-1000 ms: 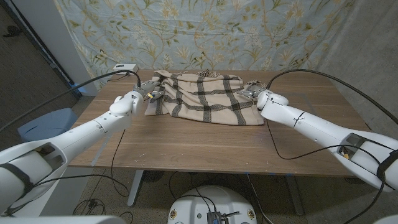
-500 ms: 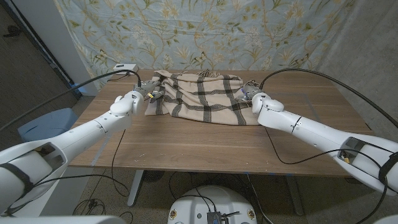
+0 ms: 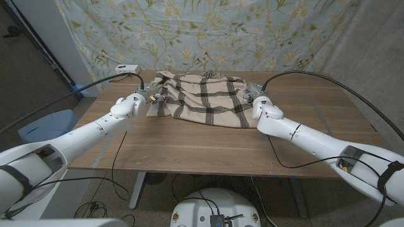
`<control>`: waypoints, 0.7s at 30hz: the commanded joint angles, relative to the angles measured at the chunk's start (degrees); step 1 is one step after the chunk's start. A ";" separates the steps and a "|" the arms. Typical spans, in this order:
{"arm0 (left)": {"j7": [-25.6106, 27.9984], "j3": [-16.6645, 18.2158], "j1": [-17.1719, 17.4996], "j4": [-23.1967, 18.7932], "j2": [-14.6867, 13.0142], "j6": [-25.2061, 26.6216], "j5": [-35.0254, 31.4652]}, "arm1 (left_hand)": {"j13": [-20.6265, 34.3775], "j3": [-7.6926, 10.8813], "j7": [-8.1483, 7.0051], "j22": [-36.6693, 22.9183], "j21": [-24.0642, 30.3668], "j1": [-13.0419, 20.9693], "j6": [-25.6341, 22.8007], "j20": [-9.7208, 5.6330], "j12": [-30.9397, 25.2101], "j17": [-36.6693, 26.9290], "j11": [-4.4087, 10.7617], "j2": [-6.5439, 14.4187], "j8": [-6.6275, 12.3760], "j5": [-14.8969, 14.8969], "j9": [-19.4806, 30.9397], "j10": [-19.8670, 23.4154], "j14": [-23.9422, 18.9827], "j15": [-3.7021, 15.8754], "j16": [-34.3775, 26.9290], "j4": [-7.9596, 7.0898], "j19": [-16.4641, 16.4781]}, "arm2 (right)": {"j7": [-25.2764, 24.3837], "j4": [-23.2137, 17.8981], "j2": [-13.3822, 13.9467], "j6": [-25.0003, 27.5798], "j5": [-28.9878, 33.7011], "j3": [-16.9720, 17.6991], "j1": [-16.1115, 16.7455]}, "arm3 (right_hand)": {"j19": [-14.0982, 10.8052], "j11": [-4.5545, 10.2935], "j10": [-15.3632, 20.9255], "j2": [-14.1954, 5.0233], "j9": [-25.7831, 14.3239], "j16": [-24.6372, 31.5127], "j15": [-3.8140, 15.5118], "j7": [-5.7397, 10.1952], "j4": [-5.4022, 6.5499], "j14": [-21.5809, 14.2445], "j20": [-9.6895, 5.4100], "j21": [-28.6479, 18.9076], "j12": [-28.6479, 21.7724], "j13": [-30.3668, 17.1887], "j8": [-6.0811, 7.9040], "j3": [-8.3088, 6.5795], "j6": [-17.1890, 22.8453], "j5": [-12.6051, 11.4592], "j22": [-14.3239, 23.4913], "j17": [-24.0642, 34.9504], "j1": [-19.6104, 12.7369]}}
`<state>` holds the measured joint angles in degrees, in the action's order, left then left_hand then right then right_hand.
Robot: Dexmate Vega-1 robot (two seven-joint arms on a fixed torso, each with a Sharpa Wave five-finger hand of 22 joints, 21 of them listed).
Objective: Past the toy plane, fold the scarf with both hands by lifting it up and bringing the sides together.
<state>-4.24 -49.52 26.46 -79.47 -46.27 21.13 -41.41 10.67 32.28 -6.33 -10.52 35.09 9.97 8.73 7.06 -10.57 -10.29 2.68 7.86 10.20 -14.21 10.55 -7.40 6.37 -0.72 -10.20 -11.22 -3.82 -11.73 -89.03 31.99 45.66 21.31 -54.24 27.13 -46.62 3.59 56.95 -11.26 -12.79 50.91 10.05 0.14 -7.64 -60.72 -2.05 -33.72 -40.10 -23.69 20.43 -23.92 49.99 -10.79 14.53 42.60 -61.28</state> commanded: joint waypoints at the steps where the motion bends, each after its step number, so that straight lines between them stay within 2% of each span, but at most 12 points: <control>1: -1.79 -1.15 -1.21 3.79 0.72 -6.12 2.19 | 0.02 0.64 0.20 -0.13 -0.21 -0.74 0.46 0.23 -0.15 -0.23 0.38 3.89 0.03 -0.22 0.10 -0.63 0.49 0.25 -0.24 -0.09 -0.46 | -3.13 -1.59 -1.55 -4.60 -6.62 7.72 3.39 | 0.97 0.38 0.94 -0.08 -0.26 -0.07 2.44 -0.26 0.04 -0.76 0.58 -0.47 -1.07 -0.86 0.43 -0.61 1.10 -0.01 0.29 0.24 -1.38; 3: -2.57 -1.61 -1.30 4.18 1.02 -5.73 1.87 | 0.03 0.71 0.22 -0.17 -0.30 -1.12 1.08 0.27 -0.07 -0.27 0.37 3.83 -0.12 -0.21 0.10 -1.10 0.83 0.30 -0.21 -0.17 -0.66 | -2.75 -1.63 -1.45 -5.57 -7.87 8.46 3.26 | 1.04 0.33 0.95 -0.04 -0.29 -0.09 2.46 -0.36 0.07 -1.00 0.65 -0.65 -1.31 -1.13 0.48 -0.69 1.41 -0.02 0.31 0.32 -1.57; 7: -3.72 -3.10 -1.68 4.94 1.17 -5.69 0.16 | 0.04 0.95 0.36 -0.28 -0.42 -2.33 3.12 0.17 0.13 -0.38 -0.15 3.79 -0.39 -0.24 0.14 -2.69 2.07 0.04 -0.10 -0.29 -0.85 | -3.08 -1.28 -1.51 -5.43 -7.08 7.52 2.06 | 0.94 0.91 1.22 0.14 -0.36 0.32 2.48 -0.52 0.00 -1.88 0.53 -1.16 -2.04 -1.85 0.38 -0.88 1.56 -0.02 0.37 1.11 -2.15; 11: -3.89 -3.28 -1.44 5.60 1.47 -5.79 0.39 | 0.05 1.03 0.65 -0.32 -0.46 -2.79 3.59 0.14 0.19 -0.41 -0.21 3.78 -0.35 -0.26 0.16 -3.29 2.42 0.00 -0.12 -0.31 -0.93 | -3.59 -0.50 -2.00 -6.12 -6.42 6.84 0.86 | 0.13 0.77 0.55 1.05 -1.07 3.02 2.30 -0.80 -0.88 -2.91 -0.35 -3.24 -3.97 -4.74 -0.13 -0.36 1.31 0.05 0.81 5.43 -4.14; 13: -3.83 -3.27 -1.31 5.80 1.54 -5.83 0.59 | 0.05 1.06 0.71 -0.33 -0.48 -2.97 3.71 0.12 0.14 -0.41 -0.30 3.77 -0.31 -0.26 0.17 -3.37 2.60 -0.10 -0.10 -0.32 -0.97 | -4.23 0.01 -2.39 -6.39 -5.64 6.27 0.25 | -0.74 0.38 -0.33 1.22 -2.27 5.08 2.11 -0.80 -0.75 -1.90 -1.79 -5.17 -5.31 -7.26 -0.28 0.43 0.99 0.10 1.35 9.36 -4.95; 16: -3.79 -3.25 -1.14 5.78 1.56 -5.60 0.70 | 0.05 1.09 0.80 -0.35 -0.48 -3.20 3.76 0.11 0.08 -0.42 -0.41 3.77 -0.23 -0.27 0.17 -3.44 2.62 -0.13 -0.17 -0.33 -0.95 | -4.32 0.82 -3.01 -7.57 -5.76 6.21 -0.50 | 0.58 0.19 -1.76 0.88 -4.19 8.11 2.29 -0.87 -0.23 -0.28 -3.07 -7.36 -7.26 -11.19 -0.37 1.24 0.64 -0.06 2.20 15.57 -6.13; 21: -3.62 -3.33 -1.15 6.01 1.50 -5.96 0.78 | 0.06 1.15 0.83 -0.36 -0.48 -3.48 3.83 0.00 0.01 -0.43 -0.39 3.76 -0.14 -0.27 0.18 -3.52 2.67 -0.16 -0.23 -0.32 -0.95 | -5.60 2.36 -4.08 -9.64 -4.22 5.20 -2.07 | 1.13 0.18 -3.81 0.51 -6.32 10.86 2.29 -0.57 0.69 1.35 -4.71 -10.22 -8.89 -15.20 -0.62 1.74 -0.26 -0.28 3.10 22.10 -6.94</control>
<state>-7.37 -52.18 25.20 -74.57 -45.01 16.00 -40.73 10.67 33.11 -5.71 -10.85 34.60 6.79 9.96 6.87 -10.57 -10.55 2.48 6.64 9.92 -14.19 10.54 -9.65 8.42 -0.71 -10.20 -11.58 -4.63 -15.32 -89.01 29.72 39.63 15.72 -48.12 27.66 -45.75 3.82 54.01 -10.71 -18.05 60.42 10.21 -0.43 -7.34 -60.20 -5.02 -42.62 -48.19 -37.03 20.08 -22.42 50.03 -10.57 17.10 61.64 -67.46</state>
